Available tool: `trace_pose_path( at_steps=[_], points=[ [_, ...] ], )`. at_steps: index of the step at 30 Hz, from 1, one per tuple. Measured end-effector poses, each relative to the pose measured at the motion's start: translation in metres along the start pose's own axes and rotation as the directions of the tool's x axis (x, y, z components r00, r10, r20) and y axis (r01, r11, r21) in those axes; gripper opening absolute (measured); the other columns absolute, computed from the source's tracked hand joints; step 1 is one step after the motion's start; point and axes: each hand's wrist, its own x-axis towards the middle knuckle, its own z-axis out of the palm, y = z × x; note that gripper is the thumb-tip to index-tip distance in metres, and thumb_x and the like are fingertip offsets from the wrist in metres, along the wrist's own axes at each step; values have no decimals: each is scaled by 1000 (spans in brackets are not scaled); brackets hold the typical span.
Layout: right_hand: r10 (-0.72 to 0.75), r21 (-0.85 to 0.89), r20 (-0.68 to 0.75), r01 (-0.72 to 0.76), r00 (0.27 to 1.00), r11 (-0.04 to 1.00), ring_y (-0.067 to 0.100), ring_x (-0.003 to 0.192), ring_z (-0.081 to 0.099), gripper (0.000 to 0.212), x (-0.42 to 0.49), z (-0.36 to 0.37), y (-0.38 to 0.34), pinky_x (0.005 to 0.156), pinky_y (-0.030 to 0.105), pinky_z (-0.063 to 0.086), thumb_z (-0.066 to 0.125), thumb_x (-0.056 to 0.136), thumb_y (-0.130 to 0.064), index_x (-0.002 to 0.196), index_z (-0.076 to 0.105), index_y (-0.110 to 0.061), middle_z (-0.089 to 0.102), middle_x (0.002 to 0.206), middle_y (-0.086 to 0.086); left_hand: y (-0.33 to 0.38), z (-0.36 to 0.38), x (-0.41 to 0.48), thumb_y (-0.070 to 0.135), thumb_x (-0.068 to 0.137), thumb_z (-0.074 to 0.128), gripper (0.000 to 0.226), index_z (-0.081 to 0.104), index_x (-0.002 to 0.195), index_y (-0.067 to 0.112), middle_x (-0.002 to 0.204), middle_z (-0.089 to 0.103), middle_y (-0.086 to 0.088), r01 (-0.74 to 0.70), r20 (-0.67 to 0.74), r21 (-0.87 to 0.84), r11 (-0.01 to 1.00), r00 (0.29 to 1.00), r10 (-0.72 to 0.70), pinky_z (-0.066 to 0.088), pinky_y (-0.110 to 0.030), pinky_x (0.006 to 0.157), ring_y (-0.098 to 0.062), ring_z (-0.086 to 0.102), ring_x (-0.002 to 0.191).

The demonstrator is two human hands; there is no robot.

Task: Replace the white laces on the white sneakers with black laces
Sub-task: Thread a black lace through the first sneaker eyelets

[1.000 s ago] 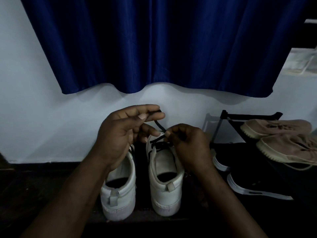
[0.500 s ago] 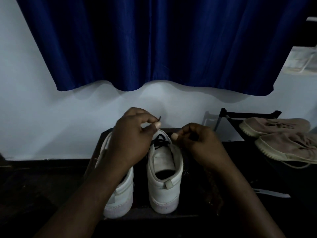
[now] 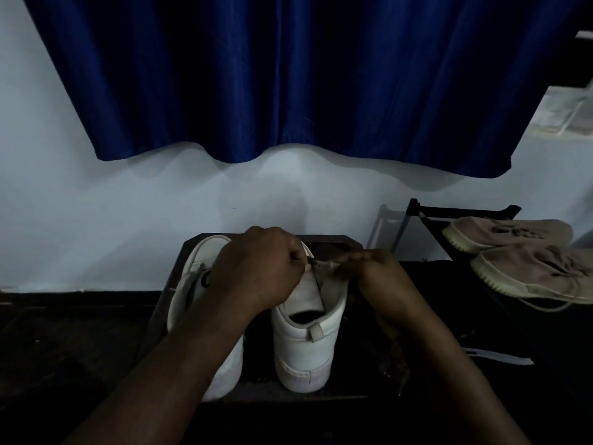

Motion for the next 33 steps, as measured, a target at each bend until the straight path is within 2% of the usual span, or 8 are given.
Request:
trace_pose_path(
  at_steps=[3,9,13,19,23,27,30,33],
  points=[
    [74,103,66,-81,995,991,19,69,72,27,1,-5,-1,56,27,56,61,88,10,77,77,-9,77,81,12,2,1,1,36,84,63,16,76,85,46,88,75,12,5,11,13,1000,1000,-5,58,-35,75,-13,68,83],
    [106,169,144,-130,984,977,22,76,72,22,8,-13,7,63,29,61,57,90,10,106,72,7,75,93,17,7,5,1,37,88,62,18,78,92,43,92,73,8,-26,-15,84,996,1000,27,53,-30,70,-16,66,87],
    [79,156,152,-103,985,982,19,75,73,20,9,-13,8,60,27,58,59,90,10,100,74,1,76,90,14,9,11,0,39,89,58,18,77,90,40,90,69,8,-42,-51,167,985,997,52,41,-26,63,-16,65,85],
    [34,115,143,-51,989,992,21,80,75,20,5,-12,7,64,27,58,61,90,9,96,77,0,79,96,14,14,16,0,39,87,59,18,75,87,33,86,69,5,-30,-93,224,974,994,52,44,-28,62,-18,64,79],
    [-15,95,155,0,988,995,27,88,76,12,2,-11,7,73,32,61,67,95,-6,92,79,-4,79,98,17,17,16,-1,35,87,60,15,74,88,31,85,69,5,-42,-84,232,972,994,63,44,-30,61,-20,65,78],
    [21,174,139,-45,990,984,31,87,76,34,5,-10,10,76,39,62,63,102,-29,102,76,2,78,98,19,22,15,-4,31,88,61,12,72,89,29,89,69,3,-49,-87,296,954,993,78,40,-31,63,-24,66,85],
    [19,113,117,-32,993,993,22,78,75,19,8,-7,14,68,32,61,59,103,-11,98,75,-3,78,92,15,25,16,-5,30,89,60,12,73,89,28,90,69,3,-32,-100,330,943,993,69,39,-31,63,-22,66,85],
    [-2,82,106,-7,994,997,19,72,73,15,11,-1,19,63,28,61,57,100,2,101,72,4,77,87,14,26,17,-6,28,88,61,12,73,89,28,89,69,3,-24,-109,358,933,992,68,38,-30,62,-23,67,85]
  ],
)
